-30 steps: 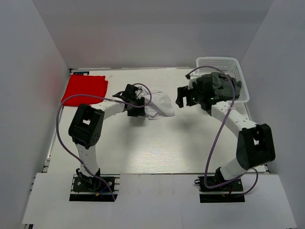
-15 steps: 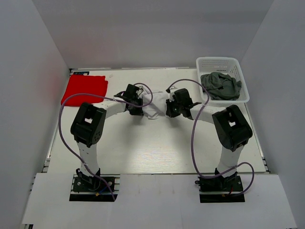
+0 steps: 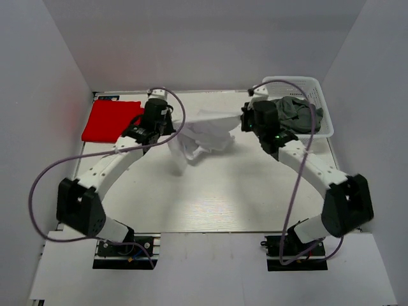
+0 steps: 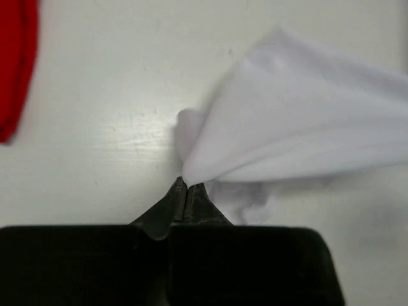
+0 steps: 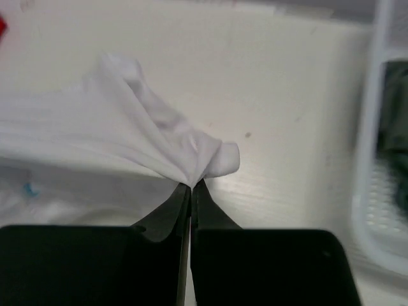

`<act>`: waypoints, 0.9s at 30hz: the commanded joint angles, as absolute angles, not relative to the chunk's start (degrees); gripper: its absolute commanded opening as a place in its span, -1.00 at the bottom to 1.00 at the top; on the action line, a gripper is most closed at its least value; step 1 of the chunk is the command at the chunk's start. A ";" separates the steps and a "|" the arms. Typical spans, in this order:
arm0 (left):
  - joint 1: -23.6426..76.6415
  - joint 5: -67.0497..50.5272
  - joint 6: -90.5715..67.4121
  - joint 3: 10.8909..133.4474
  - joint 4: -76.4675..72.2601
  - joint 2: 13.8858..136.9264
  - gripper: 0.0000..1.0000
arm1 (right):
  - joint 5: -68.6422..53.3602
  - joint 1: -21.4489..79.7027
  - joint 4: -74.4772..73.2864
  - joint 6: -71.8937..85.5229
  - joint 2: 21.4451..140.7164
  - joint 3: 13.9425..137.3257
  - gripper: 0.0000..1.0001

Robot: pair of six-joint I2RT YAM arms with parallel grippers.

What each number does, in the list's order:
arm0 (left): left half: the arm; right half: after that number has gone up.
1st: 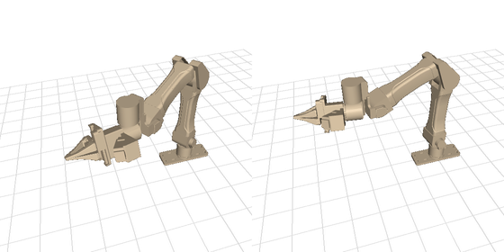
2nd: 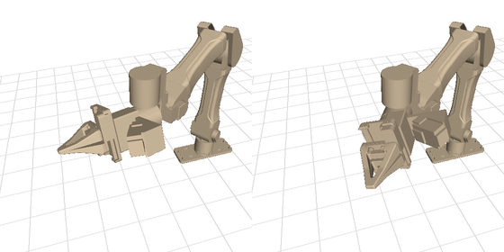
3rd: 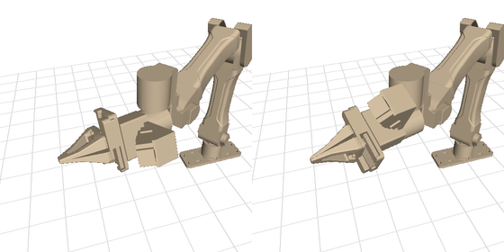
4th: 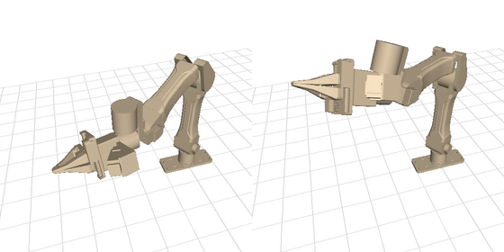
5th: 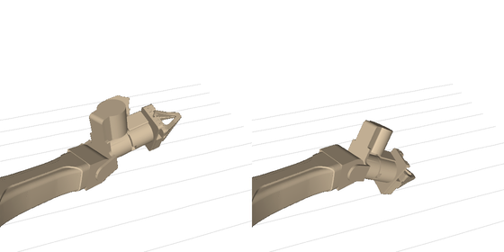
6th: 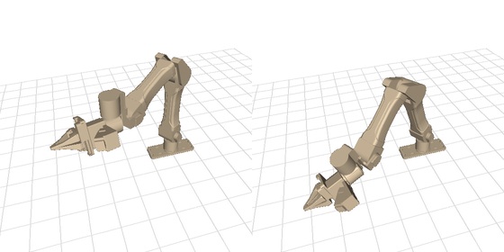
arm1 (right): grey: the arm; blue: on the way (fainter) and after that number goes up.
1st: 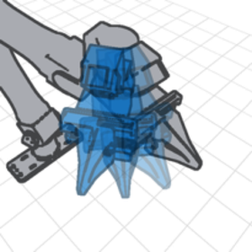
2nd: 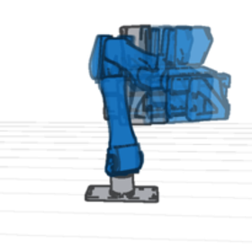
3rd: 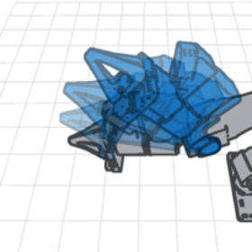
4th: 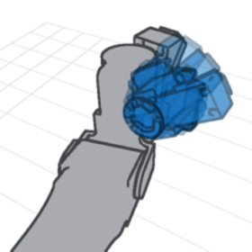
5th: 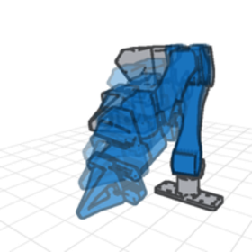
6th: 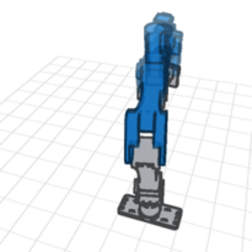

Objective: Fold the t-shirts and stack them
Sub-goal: Flatten out the tshirt

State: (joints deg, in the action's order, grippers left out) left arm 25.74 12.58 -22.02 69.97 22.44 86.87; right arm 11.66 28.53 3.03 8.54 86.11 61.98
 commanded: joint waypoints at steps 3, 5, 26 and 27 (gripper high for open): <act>26.10 25.13 -21.72 72.15 24.08 71.39 -1.00 | 23.29 27.86 3.87 4.93 74.02 67.32 -1.00; 26.10 27.06 -21.18 73.99 24.08 68.04 -1.00 | 22.85 28.04 3.26 3.53 69.45 69.34 -1.00; 24.79 -11.07 -11.07 100.54 29.00 44.30 -1.00 | 6.05 28.04 -12.39 -2.81 46.76 96.58 -1.00; 24.79 -11.77 -11.07 101.33 29.53 44.30 -1.00 | 6.24 28.12 -13.09 -2.90 46.58 97.03 -1.00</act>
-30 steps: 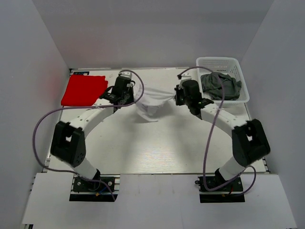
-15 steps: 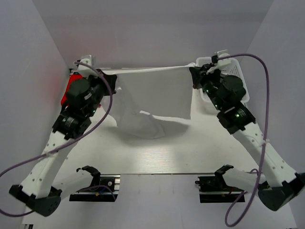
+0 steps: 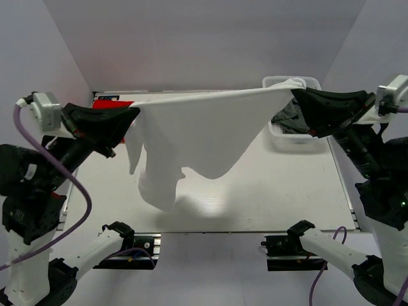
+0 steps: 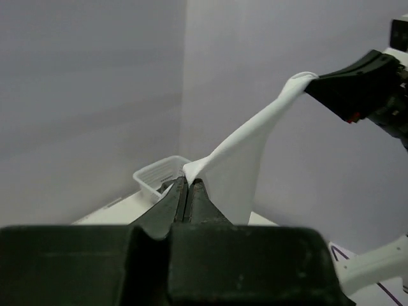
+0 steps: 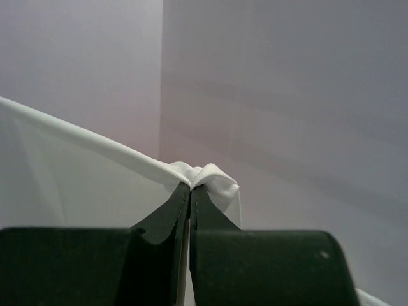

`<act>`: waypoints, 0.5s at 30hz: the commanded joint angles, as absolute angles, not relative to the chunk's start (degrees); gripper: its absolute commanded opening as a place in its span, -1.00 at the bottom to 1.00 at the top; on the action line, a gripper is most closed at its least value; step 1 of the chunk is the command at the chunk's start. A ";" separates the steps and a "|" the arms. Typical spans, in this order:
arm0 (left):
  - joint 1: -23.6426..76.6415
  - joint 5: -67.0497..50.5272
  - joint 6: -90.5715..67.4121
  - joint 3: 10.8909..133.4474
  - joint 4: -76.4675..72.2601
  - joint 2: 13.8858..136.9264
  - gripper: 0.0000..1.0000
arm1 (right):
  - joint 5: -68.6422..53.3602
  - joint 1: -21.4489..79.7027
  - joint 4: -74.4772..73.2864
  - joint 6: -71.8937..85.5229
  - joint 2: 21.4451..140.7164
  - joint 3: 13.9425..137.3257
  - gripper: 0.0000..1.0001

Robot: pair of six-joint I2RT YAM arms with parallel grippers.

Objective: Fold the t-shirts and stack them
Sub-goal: Flatten out the tshirt

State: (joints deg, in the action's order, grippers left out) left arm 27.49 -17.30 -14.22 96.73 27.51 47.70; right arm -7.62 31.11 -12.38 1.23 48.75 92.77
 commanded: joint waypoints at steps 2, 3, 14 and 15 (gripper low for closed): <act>24.79 -13.79 -11.07 104.75 31.02 45.25 -1.00 | 7.20 28.13 -13.10 -2.38 46.41 97.38 -1.00; 24.26 -15.54 -11.07 106.24 31.72 46.57 -1.00 | 8.08 28.21 -12.23 -2.46 45.97 97.30 -1.00; 24.78 5.66 -12.30 100.91 30.94 67.74 -1.00 | 32.73 27.86 -4.49 -0.97 59.12 84.93 -1.00; 24.79 8.15 -13.17 99.85 30.94 70.11 -1.00 | 33.48 27.77 -3.96 -0.97 62.20 82.99 -1.00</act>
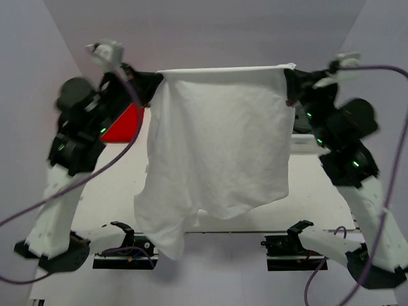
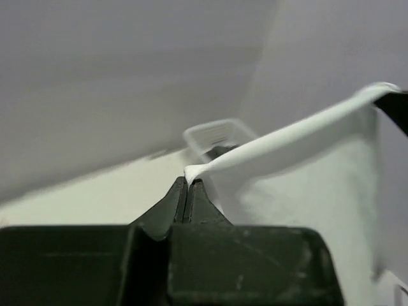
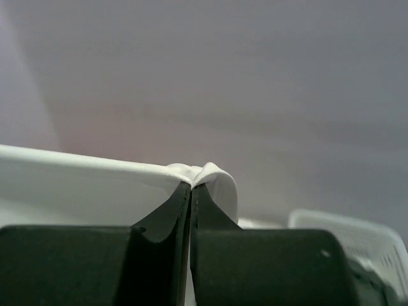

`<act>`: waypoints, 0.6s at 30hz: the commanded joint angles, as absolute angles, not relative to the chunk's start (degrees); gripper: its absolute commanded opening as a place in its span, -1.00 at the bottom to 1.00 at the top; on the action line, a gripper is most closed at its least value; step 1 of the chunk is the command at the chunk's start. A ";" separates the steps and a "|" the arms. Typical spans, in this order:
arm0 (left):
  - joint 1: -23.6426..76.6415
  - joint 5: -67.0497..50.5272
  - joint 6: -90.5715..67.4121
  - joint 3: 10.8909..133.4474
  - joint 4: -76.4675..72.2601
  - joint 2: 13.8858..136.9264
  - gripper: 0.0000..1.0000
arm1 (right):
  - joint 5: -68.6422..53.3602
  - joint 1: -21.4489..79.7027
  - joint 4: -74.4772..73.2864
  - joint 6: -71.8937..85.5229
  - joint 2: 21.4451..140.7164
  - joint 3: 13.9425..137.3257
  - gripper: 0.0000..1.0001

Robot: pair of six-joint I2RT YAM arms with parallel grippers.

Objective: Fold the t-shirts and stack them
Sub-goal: Flatten out the tshirt

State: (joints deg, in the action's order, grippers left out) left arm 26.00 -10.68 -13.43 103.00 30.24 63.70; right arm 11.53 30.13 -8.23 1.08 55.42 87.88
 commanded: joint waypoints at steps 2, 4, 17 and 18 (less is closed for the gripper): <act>24.79 13.76 -14.05 96.61 30.94 77.47 -1.00 | 33.92 26.81 -4.65 0.95 66.16 82.09 -1.00; 24.26 16.25 -16.08 93.97 29.10 82.24 -1.00 | 31.21 24.89 -6.31 2.98 74.86 81.39 -1.00; 20.21 19.43 -23.47 113.92 43.25 117.79 1.00 | 12.93 20.65 -18.91 8.35 107.41 94.05 0.15; 20.21 18.81 -23.47 109.82 42.02 116.38 1.00 | 11.61 20.74 -18.37 8.18 106.36 92.56 0.30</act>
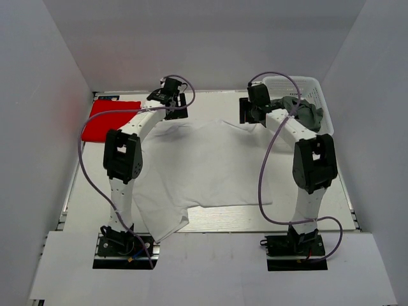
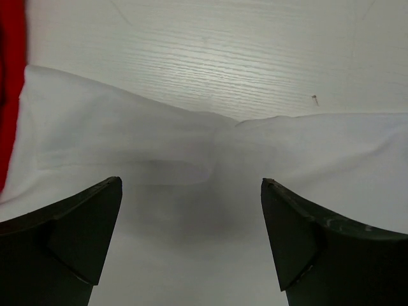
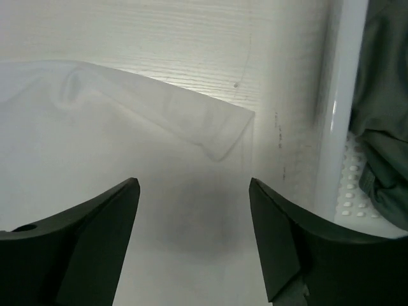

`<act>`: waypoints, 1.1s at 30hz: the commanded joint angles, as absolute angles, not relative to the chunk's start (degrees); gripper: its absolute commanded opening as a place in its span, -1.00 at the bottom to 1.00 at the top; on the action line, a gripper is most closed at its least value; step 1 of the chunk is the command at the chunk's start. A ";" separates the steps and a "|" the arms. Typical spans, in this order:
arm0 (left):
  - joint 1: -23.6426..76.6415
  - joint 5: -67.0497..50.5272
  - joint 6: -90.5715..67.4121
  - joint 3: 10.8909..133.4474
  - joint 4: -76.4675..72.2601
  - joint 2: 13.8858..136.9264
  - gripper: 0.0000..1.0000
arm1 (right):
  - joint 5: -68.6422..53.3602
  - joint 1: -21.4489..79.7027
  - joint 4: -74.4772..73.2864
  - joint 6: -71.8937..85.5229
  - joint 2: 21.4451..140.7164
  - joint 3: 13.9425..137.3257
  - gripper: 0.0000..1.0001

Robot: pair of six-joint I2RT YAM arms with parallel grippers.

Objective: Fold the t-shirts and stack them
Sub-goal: Flatten out the tshirt

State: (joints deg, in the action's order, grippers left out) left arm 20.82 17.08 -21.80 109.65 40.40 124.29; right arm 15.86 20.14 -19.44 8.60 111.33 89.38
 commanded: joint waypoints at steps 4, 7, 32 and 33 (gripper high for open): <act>20.21 18.81 -23.47 97.85 36.40 108.12 1.00 | 5.47 21.27 -15.39 8.87 100.74 86.15 0.81; 20.21 18.11 -23.47 88.96 32.00 102.75 1.00 | 3.35 22.15 -13.19 12.74 95.99 76.33 0.81; 20.30 29.44 -14.50 105.20 37.18 127.35 1.00 | 1.47 27.33 -3.59 22.94 89.03 41.84 0.81; 20.30 30.23 -14.50 105.73 37.18 128.05 1.00 | 2.36 27.33 -4.04 22.77 89.21 41.84 0.81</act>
State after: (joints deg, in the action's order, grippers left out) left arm 20.67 25.82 -14.00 102.89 36.25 128.75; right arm -0.80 27.44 -2.15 22.13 88.82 43.48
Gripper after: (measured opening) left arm 0.995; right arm 0.904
